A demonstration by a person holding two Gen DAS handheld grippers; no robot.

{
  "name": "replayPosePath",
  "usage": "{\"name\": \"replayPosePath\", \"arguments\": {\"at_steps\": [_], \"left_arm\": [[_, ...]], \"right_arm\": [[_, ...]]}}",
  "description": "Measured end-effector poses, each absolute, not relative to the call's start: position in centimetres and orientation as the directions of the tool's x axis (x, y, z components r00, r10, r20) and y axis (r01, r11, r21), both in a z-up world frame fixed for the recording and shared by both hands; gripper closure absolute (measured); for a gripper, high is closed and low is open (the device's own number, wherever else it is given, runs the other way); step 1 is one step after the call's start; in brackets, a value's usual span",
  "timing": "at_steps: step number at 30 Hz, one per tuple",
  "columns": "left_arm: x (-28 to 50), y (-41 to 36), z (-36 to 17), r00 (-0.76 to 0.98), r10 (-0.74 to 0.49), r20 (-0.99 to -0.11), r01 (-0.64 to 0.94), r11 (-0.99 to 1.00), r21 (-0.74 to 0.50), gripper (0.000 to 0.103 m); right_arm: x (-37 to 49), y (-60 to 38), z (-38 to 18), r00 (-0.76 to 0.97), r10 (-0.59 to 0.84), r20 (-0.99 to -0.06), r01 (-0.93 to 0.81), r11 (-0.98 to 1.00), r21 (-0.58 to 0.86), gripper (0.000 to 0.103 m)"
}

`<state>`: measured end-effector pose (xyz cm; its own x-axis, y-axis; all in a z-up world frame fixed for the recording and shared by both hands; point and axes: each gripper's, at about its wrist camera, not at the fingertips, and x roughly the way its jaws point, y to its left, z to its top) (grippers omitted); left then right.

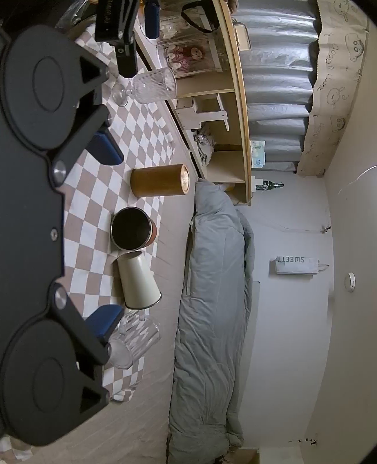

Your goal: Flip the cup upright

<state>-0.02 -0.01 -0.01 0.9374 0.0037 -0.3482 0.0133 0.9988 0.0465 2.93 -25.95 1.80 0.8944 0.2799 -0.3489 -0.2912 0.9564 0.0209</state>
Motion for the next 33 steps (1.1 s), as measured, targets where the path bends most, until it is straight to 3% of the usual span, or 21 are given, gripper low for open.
{"name": "replayPosePath", "arguments": {"at_steps": [33], "left_arm": [[-0.01, -0.03, -0.02, 0.937, 0.004, -0.349, 0.014, 0.999, 0.049, 0.0]], "right_arm": [[2.9, -26.01, 1.78, 0.897, 0.278, -0.343, -0.288, 0.957, 0.022, 0.0]]}}
